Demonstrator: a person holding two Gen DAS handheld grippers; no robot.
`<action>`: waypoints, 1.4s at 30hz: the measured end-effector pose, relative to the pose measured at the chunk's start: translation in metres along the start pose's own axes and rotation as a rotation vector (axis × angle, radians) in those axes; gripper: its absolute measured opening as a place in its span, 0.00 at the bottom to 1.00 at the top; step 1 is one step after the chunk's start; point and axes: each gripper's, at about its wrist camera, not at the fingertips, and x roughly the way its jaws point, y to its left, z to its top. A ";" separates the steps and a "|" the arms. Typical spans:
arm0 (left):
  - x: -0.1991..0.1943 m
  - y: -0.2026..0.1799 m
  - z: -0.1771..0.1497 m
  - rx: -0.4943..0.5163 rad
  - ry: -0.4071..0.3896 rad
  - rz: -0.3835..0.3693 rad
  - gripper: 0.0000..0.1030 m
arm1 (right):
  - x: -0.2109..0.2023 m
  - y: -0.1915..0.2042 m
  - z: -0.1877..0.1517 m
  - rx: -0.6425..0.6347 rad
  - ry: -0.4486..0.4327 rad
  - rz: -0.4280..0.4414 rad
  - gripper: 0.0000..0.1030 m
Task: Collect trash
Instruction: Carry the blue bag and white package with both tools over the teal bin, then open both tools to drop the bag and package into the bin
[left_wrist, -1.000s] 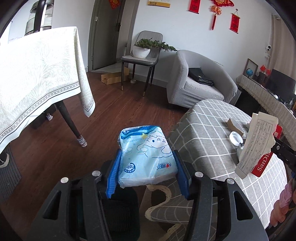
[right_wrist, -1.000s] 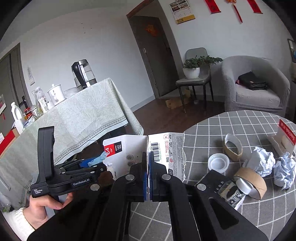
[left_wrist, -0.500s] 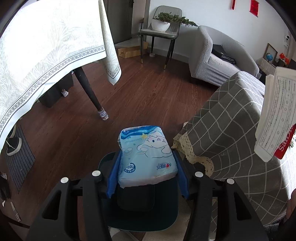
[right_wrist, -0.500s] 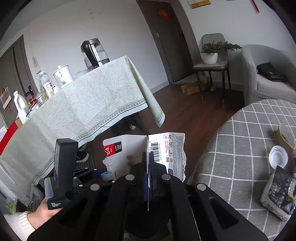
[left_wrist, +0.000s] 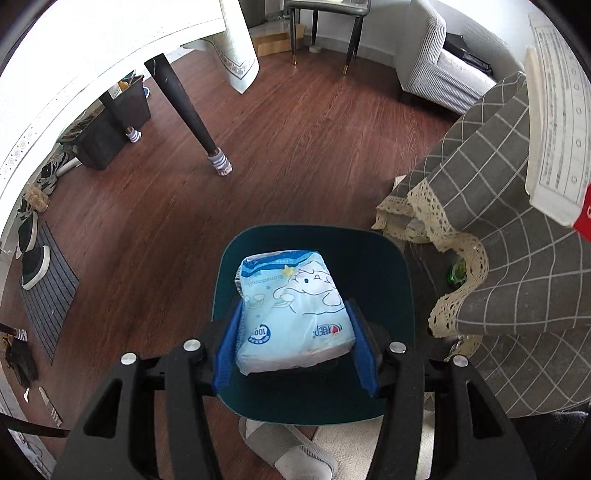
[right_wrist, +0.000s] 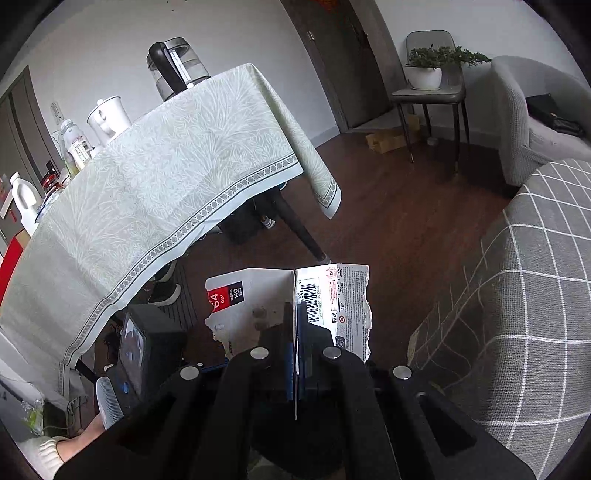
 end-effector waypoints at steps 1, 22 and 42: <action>0.003 0.001 -0.002 0.004 0.014 0.004 0.55 | 0.004 0.001 -0.001 0.001 0.008 -0.001 0.02; -0.027 0.029 -0.008 -0.035 -0.075 0.004 0.64 | 0.084 0.009 -0.026 -0.004 0.195 -0.064 0.02; -0.126 0.055 0.015 -0.178 -0.383 -0.096 0.46 | 0.153 0.020 -0.097 -0.087 0.463 -0.140 0.04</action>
